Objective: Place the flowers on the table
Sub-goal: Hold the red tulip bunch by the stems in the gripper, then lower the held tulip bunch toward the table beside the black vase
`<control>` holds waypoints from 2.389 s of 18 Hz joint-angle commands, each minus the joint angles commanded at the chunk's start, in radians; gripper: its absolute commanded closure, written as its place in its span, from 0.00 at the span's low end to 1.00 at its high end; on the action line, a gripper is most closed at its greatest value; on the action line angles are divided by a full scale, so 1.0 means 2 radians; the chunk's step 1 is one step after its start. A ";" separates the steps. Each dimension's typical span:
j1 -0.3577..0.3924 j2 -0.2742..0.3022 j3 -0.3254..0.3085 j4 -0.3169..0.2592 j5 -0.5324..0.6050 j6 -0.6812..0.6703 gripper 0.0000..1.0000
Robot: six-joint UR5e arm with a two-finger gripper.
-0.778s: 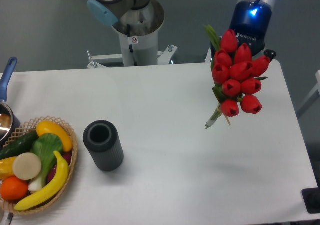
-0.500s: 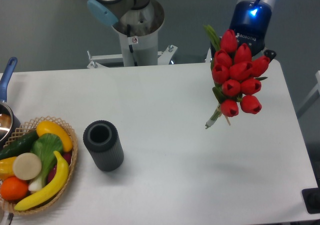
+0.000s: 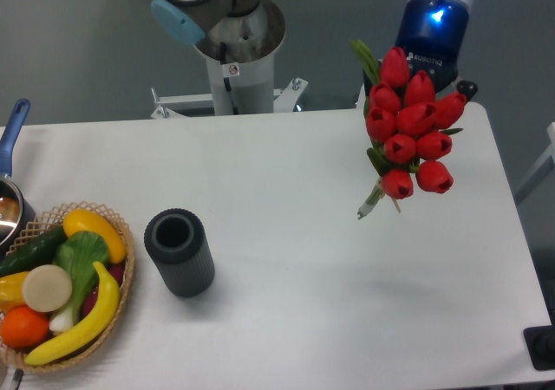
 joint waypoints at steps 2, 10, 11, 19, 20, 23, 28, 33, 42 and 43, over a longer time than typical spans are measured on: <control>-0.002 0.008 -0.011 0.000 0.028 0.002 0.57; -0.066 0.009 -0.023 -0.001 0.201 0.005 0.57; -0.080 0.004 -0.024 0.000 0.228 0.005 0.57; -0.159 -0.041 -0.028 -0.004 0.393 0.032 0.57; -0.166 -0.046 -0.028 -0.005 0.411 0.039 0.57; -0.193 -0.068 -0.029 -0.010 0.475 0.048 0.57; -0.231 -0.102 -0.029 -0.018 0.551 0.054 0.60; -0.248 -0.139 -0.028 -0.018 0.578 0.054 0.60; -0.279 -0.196 -0.019 -0.017 0.592 0.050 0.60; -0.281 -0.197 -0.017 -0.017 0.590 0.050 0.59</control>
